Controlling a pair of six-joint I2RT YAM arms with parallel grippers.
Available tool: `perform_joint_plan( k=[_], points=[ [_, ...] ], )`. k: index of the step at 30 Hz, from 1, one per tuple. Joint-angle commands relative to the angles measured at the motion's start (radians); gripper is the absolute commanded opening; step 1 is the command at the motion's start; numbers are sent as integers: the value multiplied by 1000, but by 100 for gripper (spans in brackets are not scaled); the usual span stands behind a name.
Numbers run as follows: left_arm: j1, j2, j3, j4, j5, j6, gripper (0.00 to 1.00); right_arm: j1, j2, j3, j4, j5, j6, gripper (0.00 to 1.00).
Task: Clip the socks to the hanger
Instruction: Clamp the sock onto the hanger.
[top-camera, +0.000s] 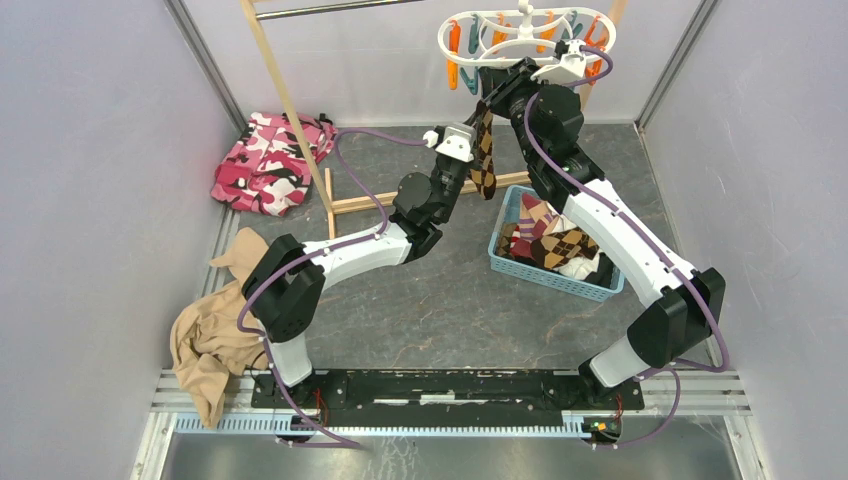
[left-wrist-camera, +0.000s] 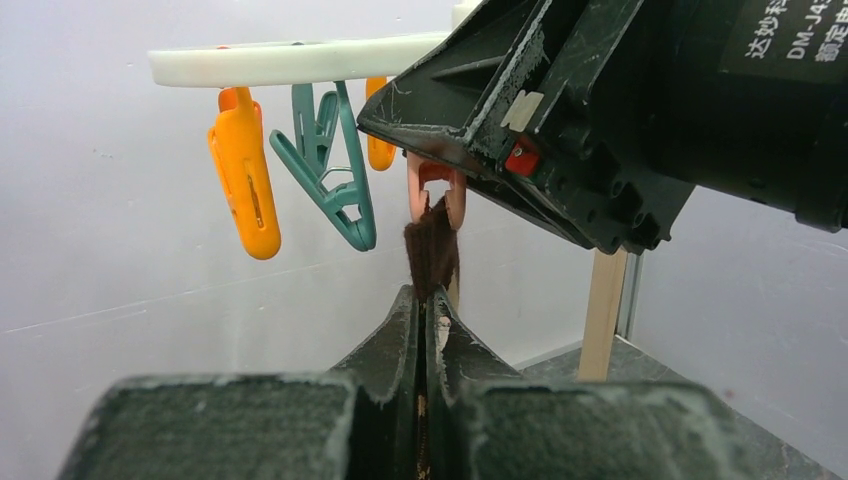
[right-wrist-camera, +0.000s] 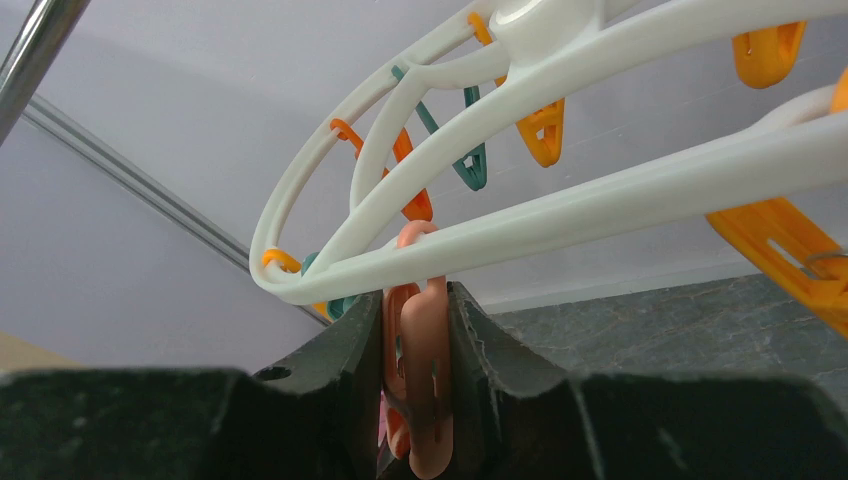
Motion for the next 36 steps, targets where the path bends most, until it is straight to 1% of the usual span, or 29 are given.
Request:
perform_joint_plan(
  k=[1, 16, 21, 25, 30, 33, 34, 36],
  points=[
    [-5, -16, 24, 68, 7, -37, 2, 6, 26, 4, -112, 48, 37, 0],
    [-5, -33, 30, 81, 65, -58, 2, 7, 33, -1, -112, 43, 43, 0],
    [-3, -41, 8, 77, 88, -75, 2, 4, 26, -4, -98, 46, 42, 0],
    [-4, -48, -3, 77, 90, -79, 2, 6, 24, 0, -99, 50, 37, 1],
    [-4, -46, 2, 73, 59, -60, 2, 5, 20, -6, -96, 45, 35, 1],
    [-2, -47, -3, 70, 40, -54, 2, 5, 14, -13, -88, 43, 27, 4],
    [-2, -48, -5, 70, 36, -54, 2, 4, 12, -14, -84, 41, 27, 7],
    [-2, -51, -7, 68, 33, -54, 2, 5, 7, -17, -80, 39, 23, 18]
  ],
)
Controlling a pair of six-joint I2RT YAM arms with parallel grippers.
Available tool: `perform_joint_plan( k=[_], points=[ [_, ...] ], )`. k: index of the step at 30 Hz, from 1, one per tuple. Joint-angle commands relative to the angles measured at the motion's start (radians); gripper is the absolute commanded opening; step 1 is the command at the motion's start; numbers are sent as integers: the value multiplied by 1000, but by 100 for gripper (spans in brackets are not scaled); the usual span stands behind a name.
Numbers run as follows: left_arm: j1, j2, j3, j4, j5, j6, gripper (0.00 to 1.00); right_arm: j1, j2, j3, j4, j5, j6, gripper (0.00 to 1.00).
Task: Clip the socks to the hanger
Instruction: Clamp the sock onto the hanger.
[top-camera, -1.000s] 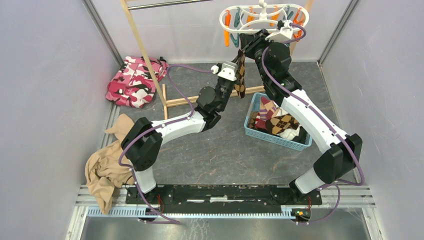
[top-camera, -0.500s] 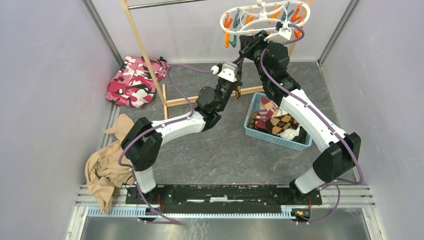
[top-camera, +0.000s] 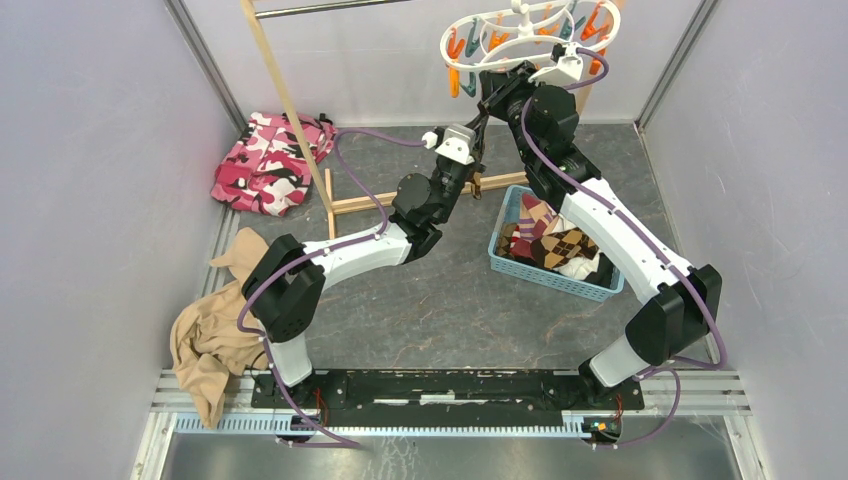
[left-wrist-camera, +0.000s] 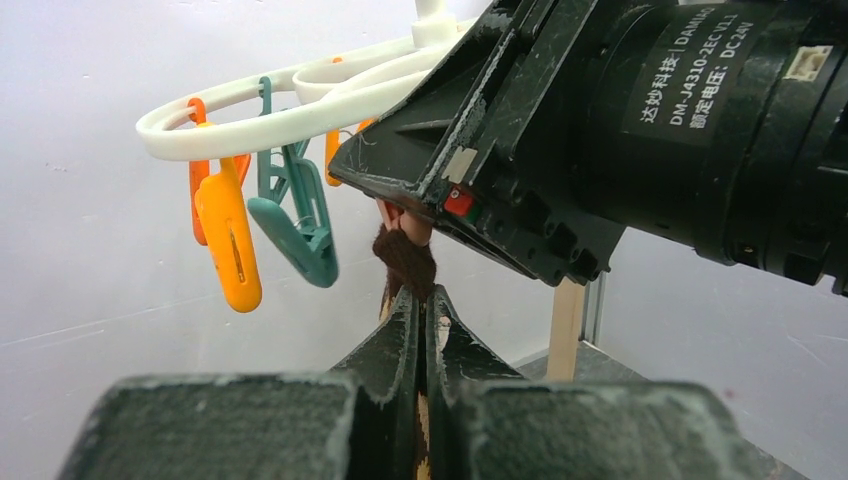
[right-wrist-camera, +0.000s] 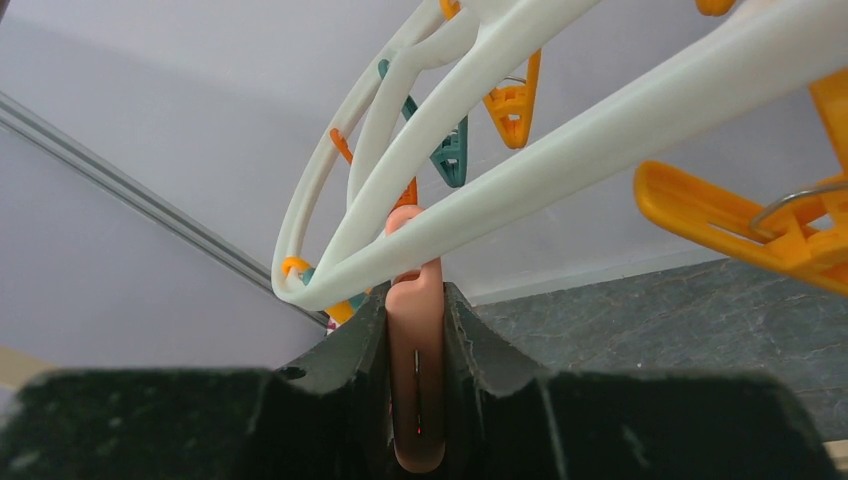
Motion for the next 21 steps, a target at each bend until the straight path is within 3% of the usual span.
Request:
perform_joint_plan(
  k=[1, 5, 15, 19, 21],
  points=[
    [-1, -51, -4, 50, -34, -15, 2, 0, -8, -18, -61, 17, -2, 23],
    [4, -51, -2, 44, -41, -23, 2, -1, -18, -25, -53, 16, -8, 43],
    [21, -55, -1, 37, -54, -63, 2, -10, -65, -75, -2, 2, -21, 65],
    [34, -64, -3, 31, -48, -87, 2, -31, -99, -114, 47, -46, -30, 80],
    [40, -65, -1, 28, -42, -100, 2, -44, -115, -129, 71, -81, -31, 98]
  ],
)
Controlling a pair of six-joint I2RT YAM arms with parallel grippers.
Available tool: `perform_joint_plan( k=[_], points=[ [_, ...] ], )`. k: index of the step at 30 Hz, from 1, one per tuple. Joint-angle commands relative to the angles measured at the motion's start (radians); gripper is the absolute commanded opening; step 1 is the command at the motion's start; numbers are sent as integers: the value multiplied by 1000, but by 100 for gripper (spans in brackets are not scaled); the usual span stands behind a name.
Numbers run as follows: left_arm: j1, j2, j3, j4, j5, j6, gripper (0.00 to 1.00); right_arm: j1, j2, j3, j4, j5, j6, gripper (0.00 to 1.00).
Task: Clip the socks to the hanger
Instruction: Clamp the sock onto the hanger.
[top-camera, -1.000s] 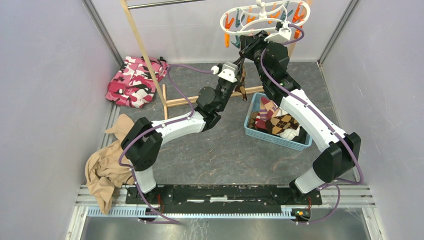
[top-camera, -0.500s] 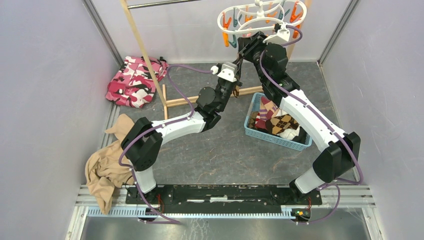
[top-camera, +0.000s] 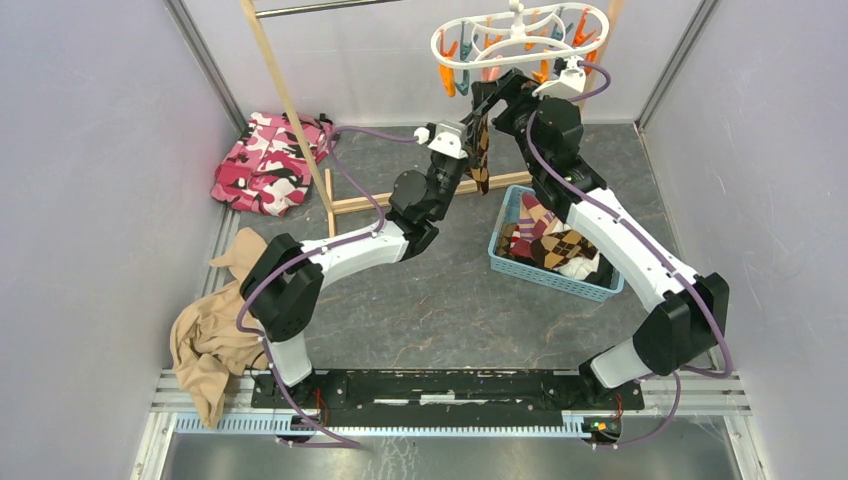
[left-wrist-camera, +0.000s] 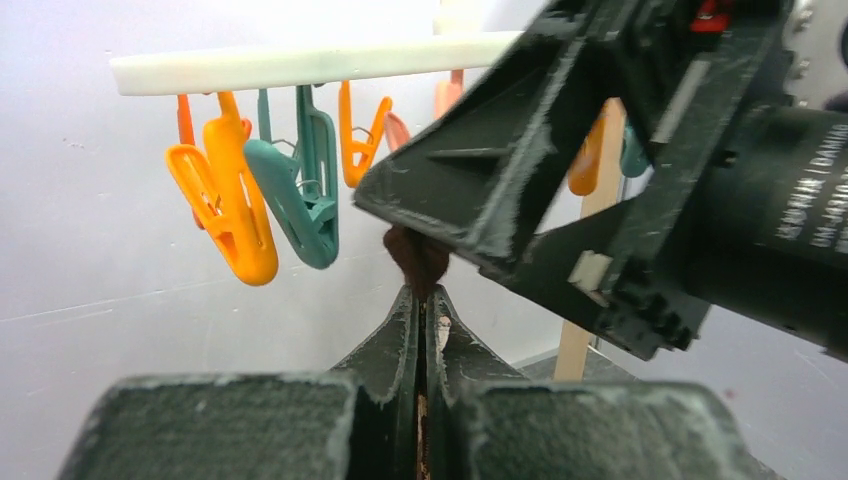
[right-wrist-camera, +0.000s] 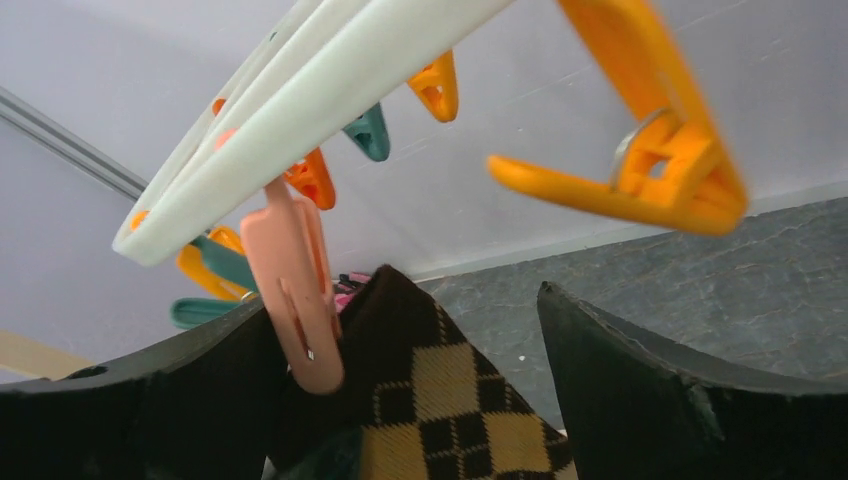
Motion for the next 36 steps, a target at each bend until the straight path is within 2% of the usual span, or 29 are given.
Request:
perform_joint_plan(
  k=[1, 6, 13, 23, 32, 36],
  points=[
    [17, -63, 4, 34, -12, -61, 2, -30, -72, -30, 78, -65, -11, 98],
    [26, -64, 9, 29, 5, -80, 2, -59, -96, -50, 98, -113, -13, 98],
    [31, -66, 12, 23, 18, -93, 2, -100, -100, -53, 152, -277, -14, 98],
    [44, -66, 14, 9, 36, -118, 2, -120, -71, 8, 107, -270, 3, 98],
    [60, -60, 39, -33, 55, -158, 2, -122, -62, 61, 66, -274, -34, 85],
    [61, -56, 45, -35, 64, -159, 2, -123, -57, 105, 37, -277, -84, 75]
  ],
)
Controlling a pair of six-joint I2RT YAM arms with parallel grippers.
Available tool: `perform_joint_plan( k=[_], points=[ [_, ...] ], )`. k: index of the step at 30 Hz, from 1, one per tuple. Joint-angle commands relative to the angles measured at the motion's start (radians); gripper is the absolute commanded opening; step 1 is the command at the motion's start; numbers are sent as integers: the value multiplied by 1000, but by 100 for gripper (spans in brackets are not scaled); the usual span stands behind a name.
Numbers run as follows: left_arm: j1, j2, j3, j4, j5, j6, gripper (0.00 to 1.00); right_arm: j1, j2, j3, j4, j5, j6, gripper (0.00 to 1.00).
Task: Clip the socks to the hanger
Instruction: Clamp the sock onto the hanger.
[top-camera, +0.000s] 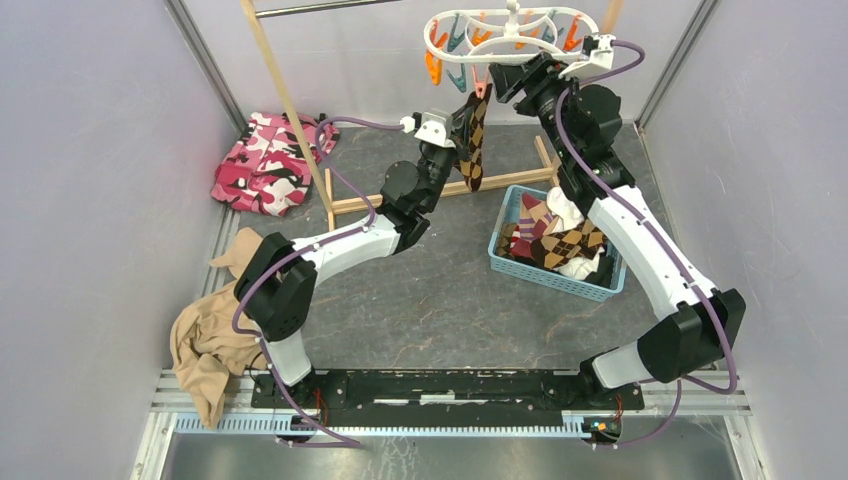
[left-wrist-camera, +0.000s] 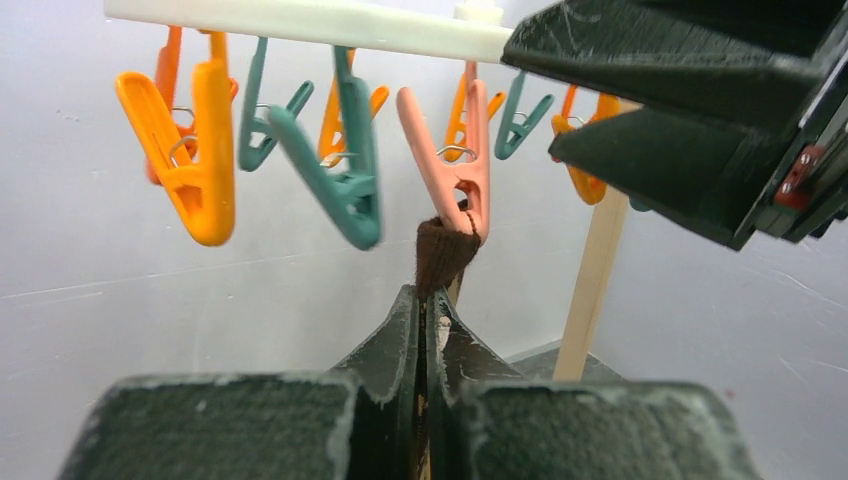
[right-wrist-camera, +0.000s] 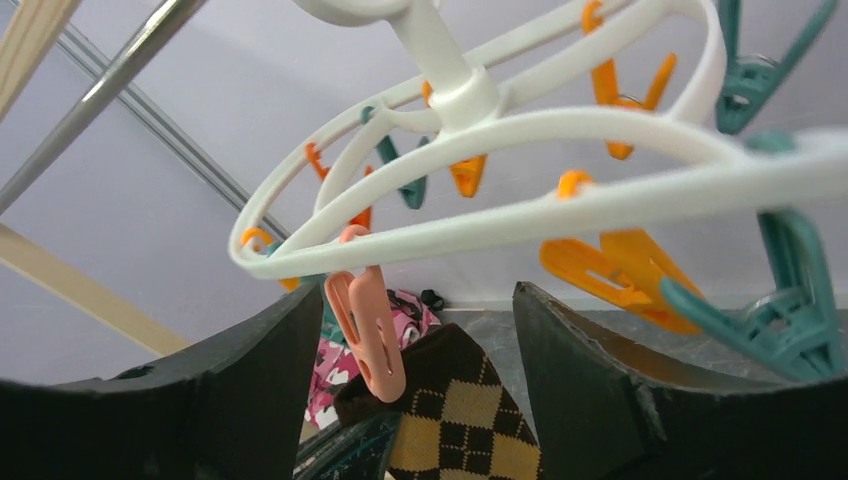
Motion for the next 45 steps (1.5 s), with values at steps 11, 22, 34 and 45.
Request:
perform_joint_plan(
  k=[11, 22, 34, 45],
  points=[
    [4, -16, 67, -36, 41, -43, 2, 13, 40, 187, -149, -28, -187, 65],
    [9, 1, 104, -77, 57, -52, 2, 62, 92, 303, -274, -15, -297, 74],
    [8, 4, 106, -79, 64, -50, 2, 117, 107, 375, -395, 134, -383, 68],
    [4, 4, 108, -88, 56, -33, 2, 161, 171, 466, -488, 221, -406, 71]
  ],
)
